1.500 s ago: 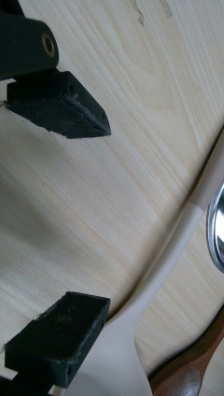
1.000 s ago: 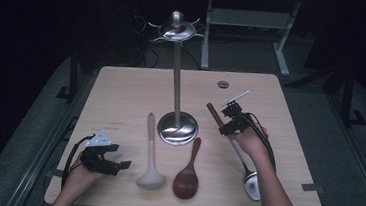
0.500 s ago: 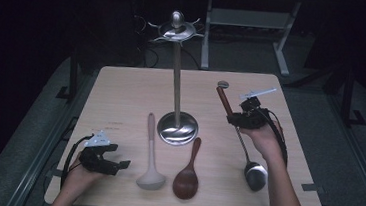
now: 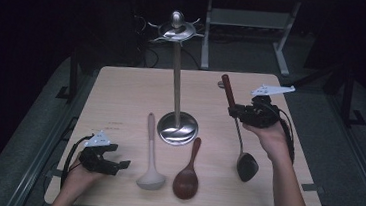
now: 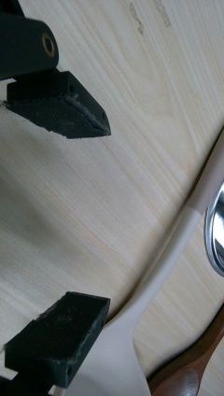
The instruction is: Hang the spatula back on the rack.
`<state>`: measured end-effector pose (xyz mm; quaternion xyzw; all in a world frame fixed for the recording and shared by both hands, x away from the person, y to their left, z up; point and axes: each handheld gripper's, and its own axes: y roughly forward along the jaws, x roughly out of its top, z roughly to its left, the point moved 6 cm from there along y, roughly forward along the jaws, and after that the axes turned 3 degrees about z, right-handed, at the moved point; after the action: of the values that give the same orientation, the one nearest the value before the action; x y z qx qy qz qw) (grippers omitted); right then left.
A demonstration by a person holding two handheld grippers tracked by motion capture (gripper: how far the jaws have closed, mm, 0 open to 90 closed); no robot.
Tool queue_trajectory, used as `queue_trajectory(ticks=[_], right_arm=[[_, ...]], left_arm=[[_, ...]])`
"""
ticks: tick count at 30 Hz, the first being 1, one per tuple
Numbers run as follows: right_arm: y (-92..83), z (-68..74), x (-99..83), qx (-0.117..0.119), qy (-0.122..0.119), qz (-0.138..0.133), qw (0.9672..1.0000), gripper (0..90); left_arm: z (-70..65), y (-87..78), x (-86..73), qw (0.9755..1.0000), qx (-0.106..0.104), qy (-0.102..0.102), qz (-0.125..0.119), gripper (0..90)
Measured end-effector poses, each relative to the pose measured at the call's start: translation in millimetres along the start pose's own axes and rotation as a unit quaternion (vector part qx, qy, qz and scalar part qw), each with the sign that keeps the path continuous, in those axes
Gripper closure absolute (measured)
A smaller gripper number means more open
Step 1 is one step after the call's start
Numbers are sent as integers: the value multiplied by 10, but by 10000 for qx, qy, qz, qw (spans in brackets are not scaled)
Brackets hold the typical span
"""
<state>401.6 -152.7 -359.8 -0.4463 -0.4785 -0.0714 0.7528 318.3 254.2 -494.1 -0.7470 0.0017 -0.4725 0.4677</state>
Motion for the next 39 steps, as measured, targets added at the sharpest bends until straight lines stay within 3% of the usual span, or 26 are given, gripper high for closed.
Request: queue_trajectory(ticks=[10, 18, 23, 27, 39], right_arm=[[-148, 100, 112, 77, -139, -447, 9989, 742], [-253, 143, 202, 198, -223, -833, 9961, 741], [-278, 182, 292, 352, -374, -929, 9943, 741], [-290, 225, 395, 551, -586, -1089, 9908, 740], [-318, 318, 788, 901, -831, -1395, 9826, 740]], left_arm=[[0, -1, 3, 10000, 2, -50, -33, 144], [4, -4, 3, 10000, 11, -66, -10, 144], [22, -10, 2, 10000, 27, -67, -27, 144], [25, -16, 0, 9999, 33, -115, -43, 144], [20, -11, 3, 9999, 10, -99, -49, 144]])
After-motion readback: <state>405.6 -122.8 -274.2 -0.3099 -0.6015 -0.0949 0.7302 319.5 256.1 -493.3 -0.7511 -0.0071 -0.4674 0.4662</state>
